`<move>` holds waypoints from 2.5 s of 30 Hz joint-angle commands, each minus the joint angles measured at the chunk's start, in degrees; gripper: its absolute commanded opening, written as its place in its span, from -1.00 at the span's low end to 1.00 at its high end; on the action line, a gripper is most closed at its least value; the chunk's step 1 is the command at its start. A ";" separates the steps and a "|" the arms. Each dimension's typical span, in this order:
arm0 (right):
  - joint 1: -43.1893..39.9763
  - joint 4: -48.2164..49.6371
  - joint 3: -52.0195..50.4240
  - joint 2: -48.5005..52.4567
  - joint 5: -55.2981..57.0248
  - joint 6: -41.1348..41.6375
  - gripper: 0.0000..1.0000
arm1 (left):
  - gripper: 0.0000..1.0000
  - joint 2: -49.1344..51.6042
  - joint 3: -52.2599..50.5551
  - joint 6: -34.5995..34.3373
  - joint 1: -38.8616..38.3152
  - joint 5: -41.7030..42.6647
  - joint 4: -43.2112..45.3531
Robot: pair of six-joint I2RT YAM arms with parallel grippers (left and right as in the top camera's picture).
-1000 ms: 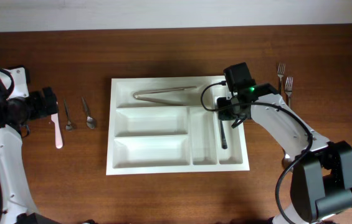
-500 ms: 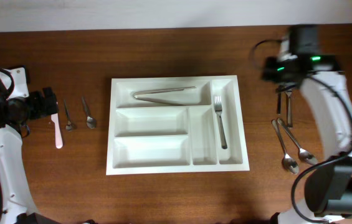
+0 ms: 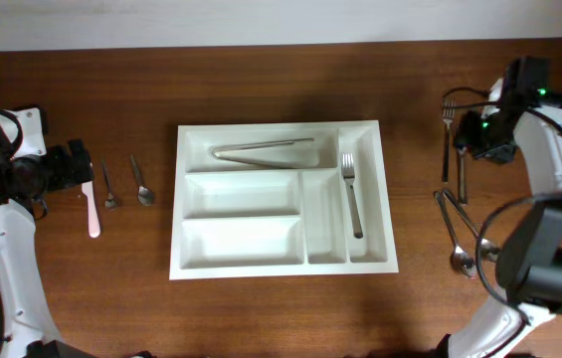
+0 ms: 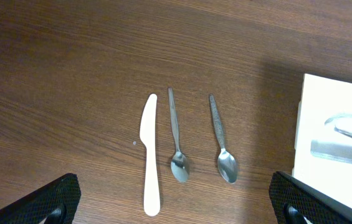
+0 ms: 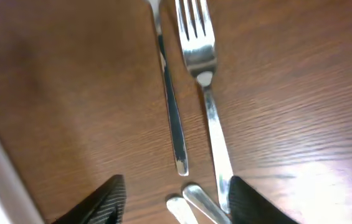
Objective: Pack container
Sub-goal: 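Release the fork and move the right gripper back to the forks, then grasp a second silver fork with the right gripper, then place the second fork beside the first in the right compartment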
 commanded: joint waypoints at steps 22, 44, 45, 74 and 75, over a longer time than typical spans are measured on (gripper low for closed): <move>-1.31 7.23 -0.55 11.58 2.36 -8.13 -0.28 | 0.98 -0.44 0.98 0.74 0.15 0.02 -0.02; -1.38 8.76 -0.55 15.37 2.38 -8.11 -0.71 | 0.98 -0.44 0.98 0.74 0.15 0.02 -0.02; -1.38 8.83 -0.55 15.37 2.38 -8.11 -0.76 | 0.98 -0.44 0.98 0.74 0.15 0.02 -0.02; 4.57 -20.90 26.18 9.66 -5.70 -4.66 -0.92 | 0.98 -0.44 0.98 0.74 0.15 0.02 -0.02; 5.90 -22.36 27.10 9.53 -5.68 -4.66 -0.92 | 0.98 -0.44 0.98 0.74 0.15 0.02 -0.02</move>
